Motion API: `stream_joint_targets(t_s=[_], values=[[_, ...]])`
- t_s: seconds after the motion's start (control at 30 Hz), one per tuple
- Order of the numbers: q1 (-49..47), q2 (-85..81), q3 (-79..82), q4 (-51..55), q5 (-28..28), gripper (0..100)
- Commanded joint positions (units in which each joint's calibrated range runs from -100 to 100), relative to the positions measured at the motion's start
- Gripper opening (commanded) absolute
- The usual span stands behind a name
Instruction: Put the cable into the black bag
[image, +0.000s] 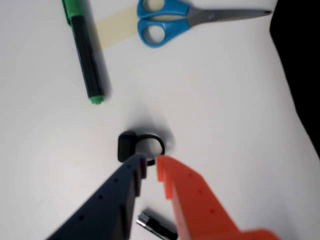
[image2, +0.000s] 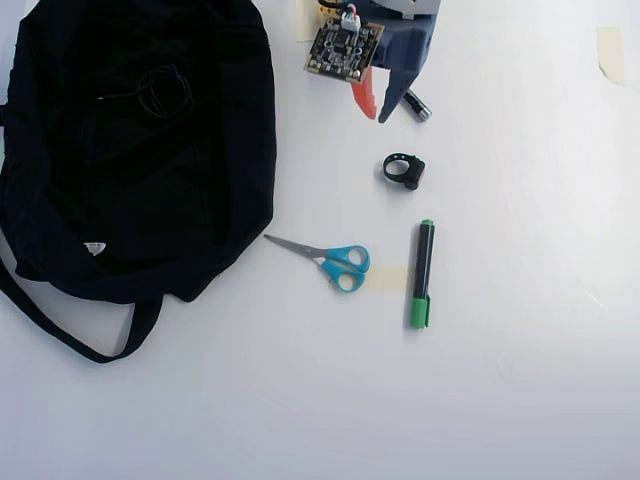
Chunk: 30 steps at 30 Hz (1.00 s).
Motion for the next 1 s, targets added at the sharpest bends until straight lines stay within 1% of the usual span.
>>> stream_joint_targets(t_s=[0.0, 0.1, 0.13, 0.17, 0.2, 0.27, 0.4, 0.57, 0.83, 0.97], values=[[-0.5, -11.4, 13.2, -6.6, 0.4, 2], [-0.6, -20.0, 25.8, -14.8, 0.7, 2], [-0.7, -22.8, 30.0, -17.5, 1.6, 2], [-1.1, -25.3, 34.0, -20.0, 3.0, 2], [-1.1, -29.2, 39.9, -24.0, 5.7, 2], [-0.8, -33.5, 46.7, -27.1, 8.5, 2], [-1.1, -43.4, 59.6, -28.1, 11.7, 2], [-1.3, -57.7, 73.4, -28.3, 12.3, 2], [-1.0, -74.1, 85.9, -27.5, 12.3, 2], [-1.3, -75.9, 90.6, -27.5, 12.3, 2]])
